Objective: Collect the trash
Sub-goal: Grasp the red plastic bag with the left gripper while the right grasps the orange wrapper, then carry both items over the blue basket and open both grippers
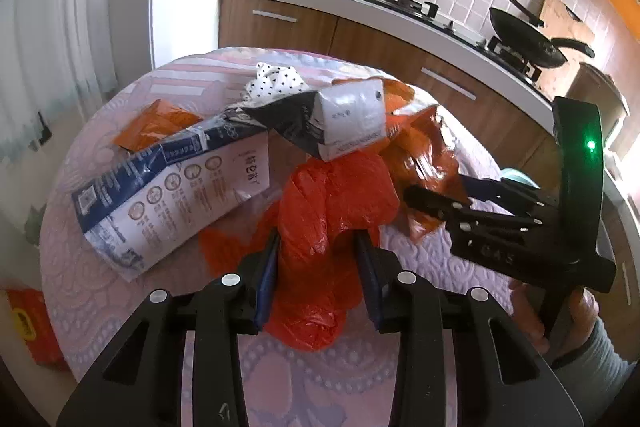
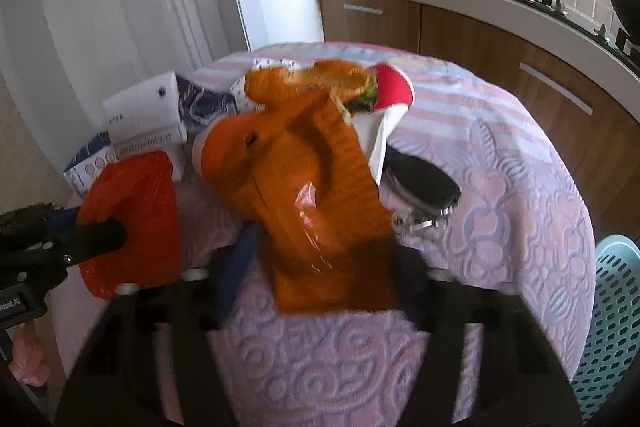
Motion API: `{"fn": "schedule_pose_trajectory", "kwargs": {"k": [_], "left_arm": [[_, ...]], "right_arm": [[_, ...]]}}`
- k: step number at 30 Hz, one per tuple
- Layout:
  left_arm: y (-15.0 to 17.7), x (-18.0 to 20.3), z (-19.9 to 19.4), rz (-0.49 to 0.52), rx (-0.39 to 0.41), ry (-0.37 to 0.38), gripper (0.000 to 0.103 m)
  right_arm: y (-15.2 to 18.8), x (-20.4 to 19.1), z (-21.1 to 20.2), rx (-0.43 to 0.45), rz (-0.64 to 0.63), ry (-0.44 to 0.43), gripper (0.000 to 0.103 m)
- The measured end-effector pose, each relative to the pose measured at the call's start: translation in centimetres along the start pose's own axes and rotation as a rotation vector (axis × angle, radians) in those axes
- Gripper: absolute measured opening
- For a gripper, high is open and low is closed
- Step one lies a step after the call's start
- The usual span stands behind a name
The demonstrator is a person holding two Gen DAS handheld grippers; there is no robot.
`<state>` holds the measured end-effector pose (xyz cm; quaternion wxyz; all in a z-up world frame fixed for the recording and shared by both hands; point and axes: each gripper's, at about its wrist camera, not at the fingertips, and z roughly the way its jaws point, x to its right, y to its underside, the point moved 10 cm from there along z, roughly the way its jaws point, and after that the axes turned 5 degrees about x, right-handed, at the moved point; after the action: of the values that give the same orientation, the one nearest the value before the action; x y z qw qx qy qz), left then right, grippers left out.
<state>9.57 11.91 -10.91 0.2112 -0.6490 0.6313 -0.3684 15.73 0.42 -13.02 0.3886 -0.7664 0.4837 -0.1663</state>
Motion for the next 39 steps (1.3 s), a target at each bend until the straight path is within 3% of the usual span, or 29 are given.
{"fn": "schedule_pose_trajectory", "kwargs": {"k": [2, 5, 12, 23, 30, 39], "left_arm": [[0.3, 0.6, -0.3, 0.001, 0.000, 0.010, 0.032], [0.6, 1.9, -1.2, 0.014, 0.014, 0.027, 0.031], [-0.4, 6.8, -2.6, 0.075, 0.058, 0.089, 0.031], [-5.2, 20.6, -0.9, 0.245, 0.124, 0.233, 0.031], [-5.4, 28.8, 3.8, 0.305, 0.048, 0.340, 0.031], [-1.3, 34.9, 10.6, 0.346, -0.105, 0.396, 0.031]], "right_arm": [[0.4, 0.0, -0.8, 0.003, 0.006, -0.014, 0.025], [0.6, 0.5, -3.2, 0.035, 0.018, -0.012, 0.016], [0.6, 4.2, -9.1, 0.119, 0.085, 0.062, 0.013], [0.9, 15.7, -16.2, 0.215, 0.194, 0.285, 0.013], [4.8, 23.1, -17.9, 0.182, 0.316, 0.404, 0.013], [11.7, 30.4, -17.3, 0.041, 0.483, 0.514, 0.013]]}}
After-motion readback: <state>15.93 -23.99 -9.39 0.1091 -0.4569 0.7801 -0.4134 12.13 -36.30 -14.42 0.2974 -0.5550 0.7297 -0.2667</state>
